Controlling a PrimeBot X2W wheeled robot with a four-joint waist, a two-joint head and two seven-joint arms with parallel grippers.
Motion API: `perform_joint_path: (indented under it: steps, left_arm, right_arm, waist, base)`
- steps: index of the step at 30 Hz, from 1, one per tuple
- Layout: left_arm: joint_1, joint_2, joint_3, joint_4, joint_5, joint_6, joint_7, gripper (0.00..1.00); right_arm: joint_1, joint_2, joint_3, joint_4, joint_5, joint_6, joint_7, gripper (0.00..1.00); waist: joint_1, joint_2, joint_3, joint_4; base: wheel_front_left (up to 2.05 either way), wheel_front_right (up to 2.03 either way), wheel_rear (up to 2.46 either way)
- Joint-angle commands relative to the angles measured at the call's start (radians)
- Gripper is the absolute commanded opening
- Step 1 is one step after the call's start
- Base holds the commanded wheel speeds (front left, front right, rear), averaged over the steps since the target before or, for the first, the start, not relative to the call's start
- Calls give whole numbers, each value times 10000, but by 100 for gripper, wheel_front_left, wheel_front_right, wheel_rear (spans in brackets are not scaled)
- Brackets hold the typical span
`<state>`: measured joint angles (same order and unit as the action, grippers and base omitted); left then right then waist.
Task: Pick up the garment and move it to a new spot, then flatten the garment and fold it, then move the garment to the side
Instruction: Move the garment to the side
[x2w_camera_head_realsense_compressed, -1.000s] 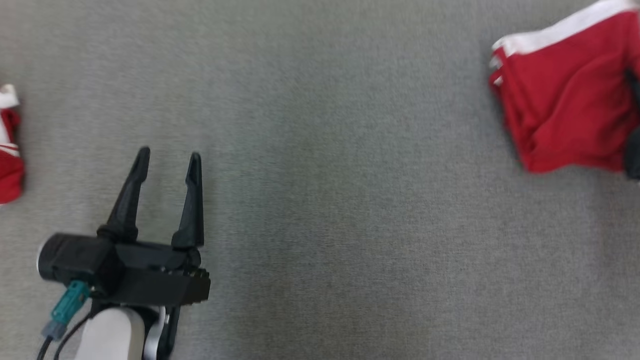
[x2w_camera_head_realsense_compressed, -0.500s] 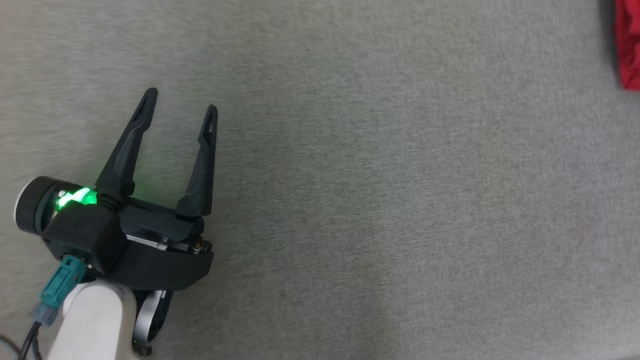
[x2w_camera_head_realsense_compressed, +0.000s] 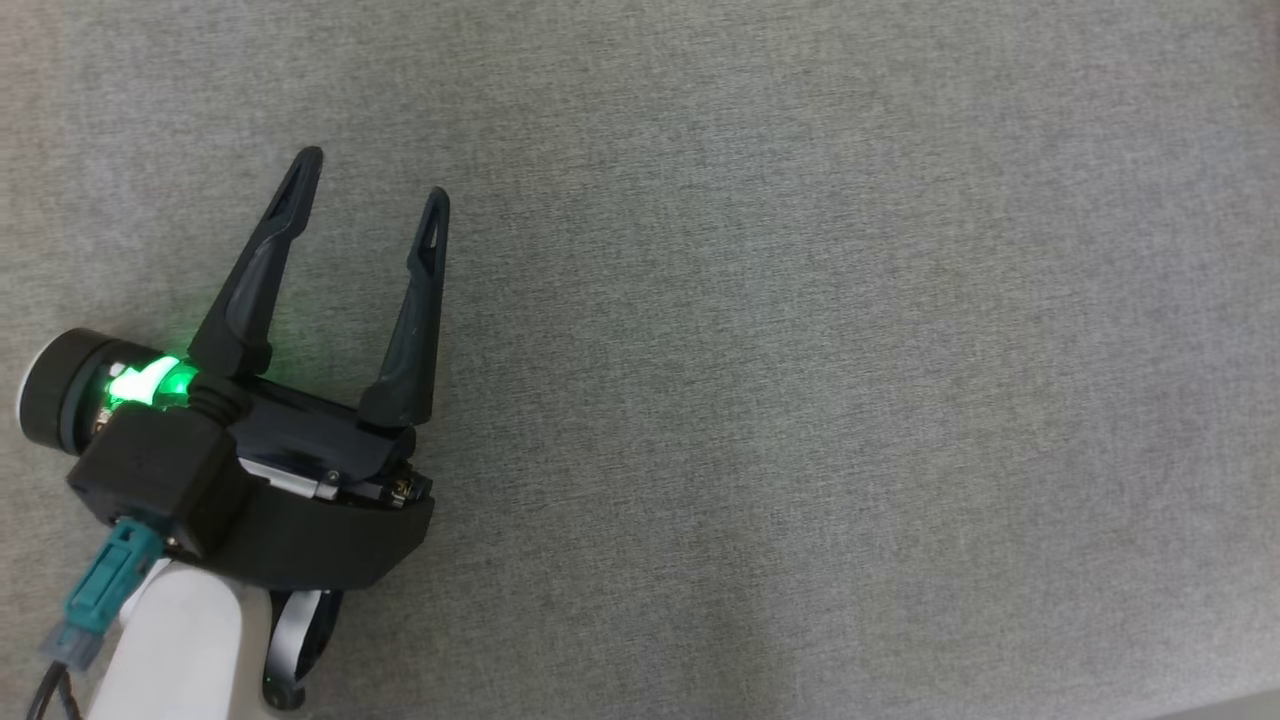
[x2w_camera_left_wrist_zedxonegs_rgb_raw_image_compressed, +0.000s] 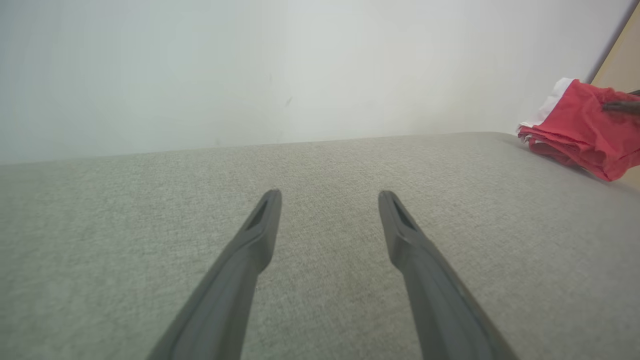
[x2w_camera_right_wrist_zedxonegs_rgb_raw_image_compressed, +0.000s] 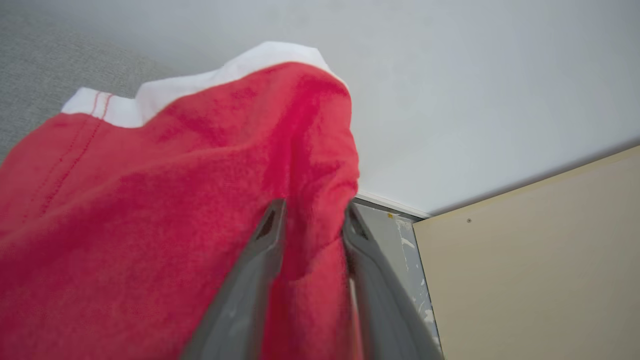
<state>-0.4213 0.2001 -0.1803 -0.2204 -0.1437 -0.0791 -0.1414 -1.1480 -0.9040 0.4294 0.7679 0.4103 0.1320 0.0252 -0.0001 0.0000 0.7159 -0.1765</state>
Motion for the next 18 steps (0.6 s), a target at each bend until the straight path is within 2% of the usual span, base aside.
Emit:
perform_joint_path:
  steps: [1, 6, 11, 17, 18]
  left_arm:
    - [130, 33, 19, 187, -47, 68, -28, 100]
    - [324, 25, 108, 485, -144, 157, -275, 100]
    - [566, -107, 229, 982, -308, 293, -612, 100]
    - [929, -262, 480, 1586, -575, 489, -1005, 100]
    - [1147, -266, 623, 1711, -682, 546, -1070, 100]
  right_arm:
    - [-111, 31, -15, 87, -109, -22, -78, 100]
    - [-241, 163, -3, 296, -384, -22, -329, 100]
    - [-228, 401, 71, -37, -373, -22, -958, 100]
    - [294, 918, 253, -618, -184, -22, -1727, 100]
    - [542, 1195, 305, -852, -52, -22, -1924, 100]
  waist:
    - [1, 0, -26, 68]
    - [1, 0, -272, 162]
    - [1, 0, -779, 271]
    - [1, 0, -1919, 639]
    - [1, 0, -2341, 764]
  base:
    - [0, 0, 0]
    - [0, 0, 0]
    - [0, 0, 0]
    - [0, 0, 0]
    - [0, 0, 0]
